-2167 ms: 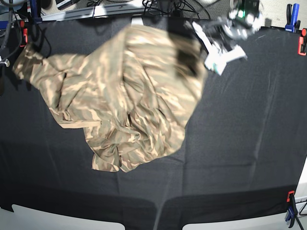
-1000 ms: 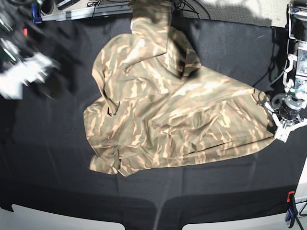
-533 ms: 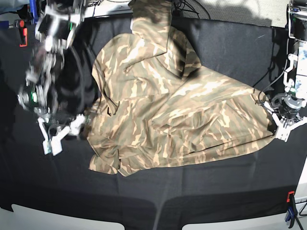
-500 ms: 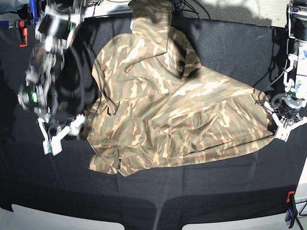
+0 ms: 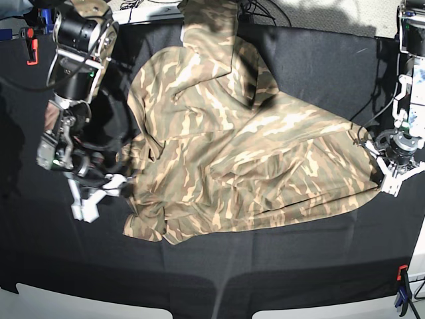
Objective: Layout the t-shirt on the table in an organized manner, then fold the t-shirt properly
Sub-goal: 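Grasp shirt edges with both grippers and lift the shirt up, then pull the held shirt edges apart and lay the shirt flat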
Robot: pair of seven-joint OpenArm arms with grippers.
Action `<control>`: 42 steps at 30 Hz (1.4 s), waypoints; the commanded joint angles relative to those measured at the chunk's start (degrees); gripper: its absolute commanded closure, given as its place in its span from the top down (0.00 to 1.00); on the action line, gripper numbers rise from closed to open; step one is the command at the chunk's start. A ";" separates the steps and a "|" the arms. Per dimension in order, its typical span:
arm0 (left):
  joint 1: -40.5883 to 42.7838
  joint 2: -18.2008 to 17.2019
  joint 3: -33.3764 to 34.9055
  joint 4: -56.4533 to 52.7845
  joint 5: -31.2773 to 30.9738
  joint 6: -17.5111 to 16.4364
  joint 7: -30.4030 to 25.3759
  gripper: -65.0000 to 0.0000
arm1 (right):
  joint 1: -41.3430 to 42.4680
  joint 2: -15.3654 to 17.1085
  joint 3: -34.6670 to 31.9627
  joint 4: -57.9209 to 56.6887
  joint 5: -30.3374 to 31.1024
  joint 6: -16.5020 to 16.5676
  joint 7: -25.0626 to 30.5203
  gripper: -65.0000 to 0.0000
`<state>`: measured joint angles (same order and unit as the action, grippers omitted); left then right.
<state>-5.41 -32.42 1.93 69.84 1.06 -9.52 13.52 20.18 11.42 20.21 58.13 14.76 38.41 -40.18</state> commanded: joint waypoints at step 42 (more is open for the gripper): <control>-14.93 1.88 -0.26 -10.38 -0.33 -8.85 -14.69 0.00 | 12.52 12.87 -0.37 0.94 -3.19 -5.49 2.91 0.00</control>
<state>-18.70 -29.63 2.24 58.43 1.30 -19.33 0.21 30.48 23.24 19.62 58.08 10.61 33.10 -39.38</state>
